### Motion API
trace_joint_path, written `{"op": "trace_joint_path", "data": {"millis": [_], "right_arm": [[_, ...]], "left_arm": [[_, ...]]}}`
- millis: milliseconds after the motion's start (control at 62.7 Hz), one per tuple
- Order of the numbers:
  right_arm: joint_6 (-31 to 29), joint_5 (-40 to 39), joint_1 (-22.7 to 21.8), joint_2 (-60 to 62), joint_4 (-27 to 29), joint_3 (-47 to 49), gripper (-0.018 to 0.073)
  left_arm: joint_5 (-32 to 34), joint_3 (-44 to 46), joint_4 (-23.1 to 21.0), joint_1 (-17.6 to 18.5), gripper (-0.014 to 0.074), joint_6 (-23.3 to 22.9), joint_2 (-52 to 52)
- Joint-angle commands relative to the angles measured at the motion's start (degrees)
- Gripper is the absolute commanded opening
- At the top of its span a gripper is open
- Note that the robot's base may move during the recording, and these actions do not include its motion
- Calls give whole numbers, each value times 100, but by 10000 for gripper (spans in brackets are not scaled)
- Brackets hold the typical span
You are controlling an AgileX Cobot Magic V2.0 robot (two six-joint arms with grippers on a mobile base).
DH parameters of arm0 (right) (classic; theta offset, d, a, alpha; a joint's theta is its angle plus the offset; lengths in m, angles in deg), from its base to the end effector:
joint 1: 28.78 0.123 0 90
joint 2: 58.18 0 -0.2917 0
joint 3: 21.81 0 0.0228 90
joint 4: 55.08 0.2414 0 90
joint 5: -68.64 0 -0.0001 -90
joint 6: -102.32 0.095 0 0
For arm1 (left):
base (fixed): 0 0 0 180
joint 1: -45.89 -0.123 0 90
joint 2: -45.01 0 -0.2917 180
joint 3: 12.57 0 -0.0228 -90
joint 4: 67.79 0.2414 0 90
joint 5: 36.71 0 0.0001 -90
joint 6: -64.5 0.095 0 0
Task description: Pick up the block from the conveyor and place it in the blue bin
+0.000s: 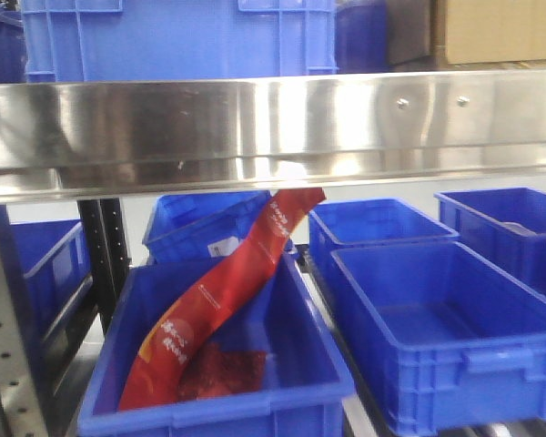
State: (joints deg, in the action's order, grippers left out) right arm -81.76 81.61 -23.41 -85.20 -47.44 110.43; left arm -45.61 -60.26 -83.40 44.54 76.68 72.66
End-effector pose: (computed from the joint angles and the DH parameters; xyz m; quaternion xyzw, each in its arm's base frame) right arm 0.0614 0.0086 0.3447 -0.0229 0.6920 0.0653 0.7186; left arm 0.0639 -0.0025 0.3515 -0.0114 0.6685 -0.0263 0.7431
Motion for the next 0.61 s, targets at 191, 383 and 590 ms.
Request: {"op": "trace_joint_path", "data": {"millis": [191, 383, 590], "right_arm": [[-40, -100, -2, 9, 11, 59, -154], [-40, -100, -2, 9, 11, 59, -154], [-40, -100, -2, 9, 11, 59, -154]], "left_arm": [[91, 3, -7, 41, -111, -3, -19], [91, 3, -7, 41, -111, -3, -19], [91, 3, -7, 41, -111, -3, -19]]}}
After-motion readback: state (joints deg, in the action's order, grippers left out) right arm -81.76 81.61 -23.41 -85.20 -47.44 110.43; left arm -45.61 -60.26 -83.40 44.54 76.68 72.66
